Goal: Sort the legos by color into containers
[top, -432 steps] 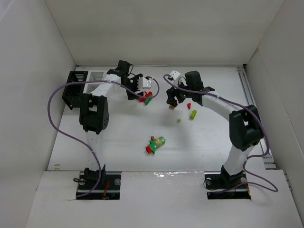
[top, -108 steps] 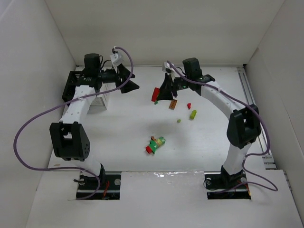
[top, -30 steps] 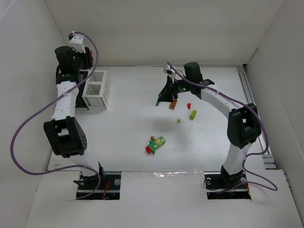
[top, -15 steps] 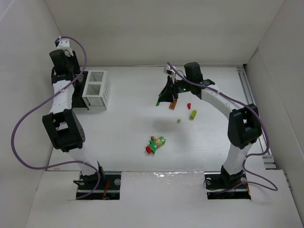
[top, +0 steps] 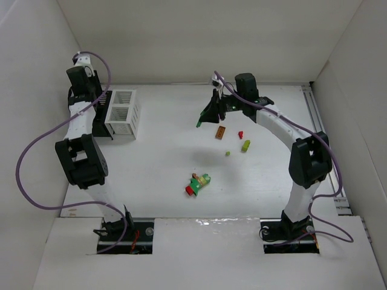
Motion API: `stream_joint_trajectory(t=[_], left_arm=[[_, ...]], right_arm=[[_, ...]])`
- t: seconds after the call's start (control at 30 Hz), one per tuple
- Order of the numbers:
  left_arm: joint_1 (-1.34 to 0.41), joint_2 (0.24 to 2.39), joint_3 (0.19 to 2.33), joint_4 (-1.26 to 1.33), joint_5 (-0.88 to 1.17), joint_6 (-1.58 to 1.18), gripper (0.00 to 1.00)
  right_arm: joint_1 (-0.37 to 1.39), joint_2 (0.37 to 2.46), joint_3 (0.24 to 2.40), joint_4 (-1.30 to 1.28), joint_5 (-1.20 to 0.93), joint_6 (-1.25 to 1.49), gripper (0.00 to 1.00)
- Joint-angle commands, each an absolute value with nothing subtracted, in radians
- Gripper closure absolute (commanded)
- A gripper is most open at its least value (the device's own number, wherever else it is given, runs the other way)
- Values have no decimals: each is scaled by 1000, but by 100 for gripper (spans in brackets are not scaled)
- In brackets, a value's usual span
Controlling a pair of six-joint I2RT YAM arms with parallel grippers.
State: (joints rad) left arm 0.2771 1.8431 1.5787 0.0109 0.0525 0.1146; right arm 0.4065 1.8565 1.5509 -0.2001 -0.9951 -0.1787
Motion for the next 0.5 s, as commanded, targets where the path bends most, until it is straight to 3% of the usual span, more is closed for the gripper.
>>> stream_joint_trajectory(t=[0.0, 0.23, 0.47], left_arm=[[285, 1853, 1620, 25, 21, 110, 86], [295, 1884, 1620, 25, 21, 110, 76], [305, 1879, 1611, 54, 50, 86, 46]], right_arm=[[419, 1873, 1611, -123, -988, -121, 100], [419, 1882, 1621, -101, -988, -101, 100], [419, 1882, 1621, -69, -988, -46, 100]])
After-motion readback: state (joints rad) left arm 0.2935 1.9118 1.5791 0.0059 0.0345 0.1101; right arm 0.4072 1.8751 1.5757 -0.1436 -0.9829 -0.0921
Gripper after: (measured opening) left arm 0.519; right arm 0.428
